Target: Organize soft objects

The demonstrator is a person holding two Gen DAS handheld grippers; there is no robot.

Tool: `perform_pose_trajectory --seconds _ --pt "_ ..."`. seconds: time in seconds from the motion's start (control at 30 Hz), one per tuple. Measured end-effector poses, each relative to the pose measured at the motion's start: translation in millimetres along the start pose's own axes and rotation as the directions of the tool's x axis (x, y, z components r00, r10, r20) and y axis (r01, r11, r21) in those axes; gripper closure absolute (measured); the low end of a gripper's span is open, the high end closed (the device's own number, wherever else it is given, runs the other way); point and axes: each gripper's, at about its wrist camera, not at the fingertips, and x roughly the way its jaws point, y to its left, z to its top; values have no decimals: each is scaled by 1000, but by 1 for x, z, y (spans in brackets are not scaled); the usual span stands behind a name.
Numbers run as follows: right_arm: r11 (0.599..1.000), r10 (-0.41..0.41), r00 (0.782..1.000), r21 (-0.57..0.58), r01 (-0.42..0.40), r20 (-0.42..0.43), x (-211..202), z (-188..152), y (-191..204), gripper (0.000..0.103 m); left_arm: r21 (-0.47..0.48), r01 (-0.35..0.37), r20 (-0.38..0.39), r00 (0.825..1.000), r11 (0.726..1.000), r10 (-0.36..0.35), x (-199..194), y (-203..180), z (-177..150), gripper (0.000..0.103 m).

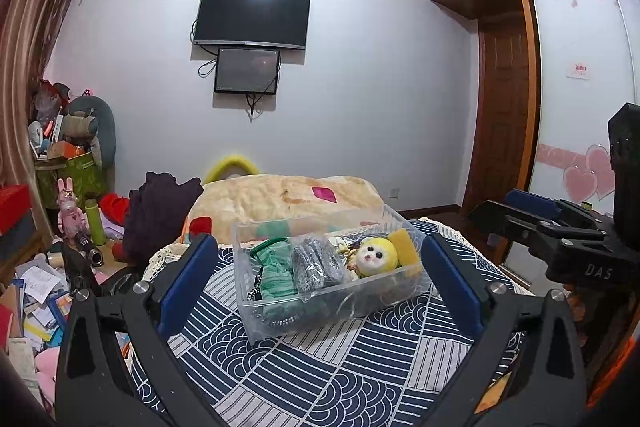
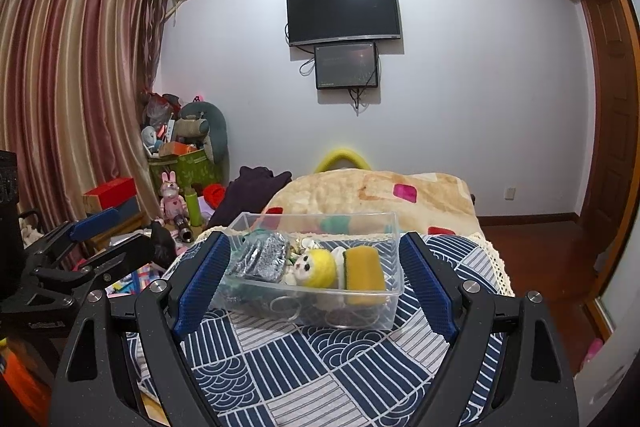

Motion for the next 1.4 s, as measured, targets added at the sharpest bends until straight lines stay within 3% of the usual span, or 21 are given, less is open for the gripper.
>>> perform_pose_trajectory --seconds 1.4 --pt "1000 2 1000 -10 -2 4 0 0 4 18 -27 47 -26 999 999 -48 2 4 1 0"
